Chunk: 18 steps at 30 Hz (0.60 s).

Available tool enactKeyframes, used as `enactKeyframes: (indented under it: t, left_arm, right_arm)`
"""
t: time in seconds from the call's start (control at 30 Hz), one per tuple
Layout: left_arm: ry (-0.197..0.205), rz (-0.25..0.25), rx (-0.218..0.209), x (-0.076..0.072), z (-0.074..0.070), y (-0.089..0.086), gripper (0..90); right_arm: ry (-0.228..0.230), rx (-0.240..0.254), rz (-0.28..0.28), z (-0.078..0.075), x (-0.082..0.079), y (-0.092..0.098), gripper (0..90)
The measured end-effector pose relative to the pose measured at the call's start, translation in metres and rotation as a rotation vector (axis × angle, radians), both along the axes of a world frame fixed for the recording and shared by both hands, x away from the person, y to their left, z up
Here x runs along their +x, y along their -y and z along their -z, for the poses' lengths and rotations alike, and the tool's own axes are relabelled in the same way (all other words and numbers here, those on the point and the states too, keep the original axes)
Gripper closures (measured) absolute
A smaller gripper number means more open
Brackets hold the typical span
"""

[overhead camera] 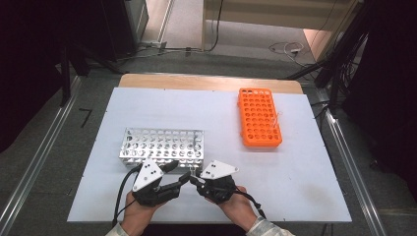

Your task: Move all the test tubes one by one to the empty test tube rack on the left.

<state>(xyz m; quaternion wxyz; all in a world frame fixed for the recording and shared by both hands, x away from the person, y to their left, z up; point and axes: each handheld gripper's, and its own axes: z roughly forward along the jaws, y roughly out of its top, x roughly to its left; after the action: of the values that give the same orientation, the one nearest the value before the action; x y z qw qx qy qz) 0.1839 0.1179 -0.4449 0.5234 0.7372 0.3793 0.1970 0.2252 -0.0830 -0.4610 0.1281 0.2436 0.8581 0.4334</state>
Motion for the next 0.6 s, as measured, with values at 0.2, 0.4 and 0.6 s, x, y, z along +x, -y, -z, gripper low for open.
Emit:
enactKeyframes:
  t: [0.2, 0.4, 0.6]
  left_arm:
    - [0.001, 0.034, -0.001, -0.0008, 0.0010, 0.0054, 57.0]
    - [0.004, 0.047, -0.001, -0.0008, 0.0020, 0.0082, 65.1]
    - [0.008, 0.050, 0.006, -0.0006, 0.0024, 0.0092, 69.9]
  right_arm:
    - [0.000, 0.008, -0.012, -0.0013, -0.0030, -0.0036, 73.5]
    - [-0.005, 0.007, -0.026, -0.0011, -0.0051, -0.0056, 73.5]
    - [-0.011, 0.011, -0.032, -0.0017, -0.0067, -0.0070, 73.5]
